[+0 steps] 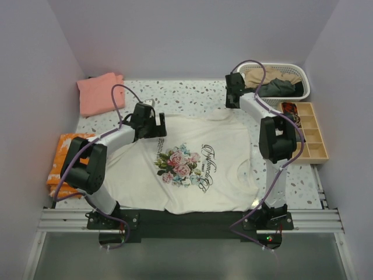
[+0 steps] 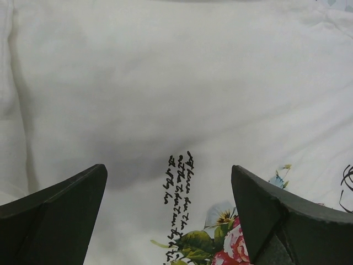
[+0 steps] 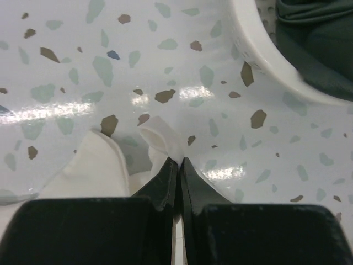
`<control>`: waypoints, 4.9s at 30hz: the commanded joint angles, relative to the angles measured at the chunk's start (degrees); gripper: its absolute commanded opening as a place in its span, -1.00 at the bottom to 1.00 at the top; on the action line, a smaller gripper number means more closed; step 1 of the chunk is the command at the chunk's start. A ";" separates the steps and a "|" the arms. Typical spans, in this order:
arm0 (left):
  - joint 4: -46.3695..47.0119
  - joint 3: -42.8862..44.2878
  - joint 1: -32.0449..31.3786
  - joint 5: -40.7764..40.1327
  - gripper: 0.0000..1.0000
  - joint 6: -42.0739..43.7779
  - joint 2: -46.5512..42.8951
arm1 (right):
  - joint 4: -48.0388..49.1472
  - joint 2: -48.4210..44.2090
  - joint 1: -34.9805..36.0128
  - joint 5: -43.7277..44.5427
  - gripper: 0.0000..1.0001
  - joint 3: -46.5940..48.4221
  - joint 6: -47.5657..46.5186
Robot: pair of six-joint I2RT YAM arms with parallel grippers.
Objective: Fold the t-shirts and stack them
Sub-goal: Flatten the tshirt out, then fold the tshirt
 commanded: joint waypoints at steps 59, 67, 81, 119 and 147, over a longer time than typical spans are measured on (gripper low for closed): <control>8.69 5.87 0.94 -32.14 0.02 13.50 6.91 | 5.22 -2.79 -0.24 -18.12 -1.00 -3.22 2.90; 7.10 7.98 0.33 -33.98 0.00 13.67 11.74 | 5.04 -2.88 -0.24 -18.03 -1.00 -3.40 2.64; 6.04 10.70 0.33 -36.62 -0.44 15.25 14.56 | 5.13 -2.53 -0.59 -18.38 -1.00 -4.01 2.72; 4.11 32.24 10.17 -33.55 -1.00 27.74 20.28 | 2.50 -17.45 -5.78 -22.94 -1.00 -9.27 3.33; -12.50 15.63 9.82 -39.07 -1.00 10.95 4.98 | -9.11 -47.09 -1.56 -21.02 -1.00 -44.61 11.16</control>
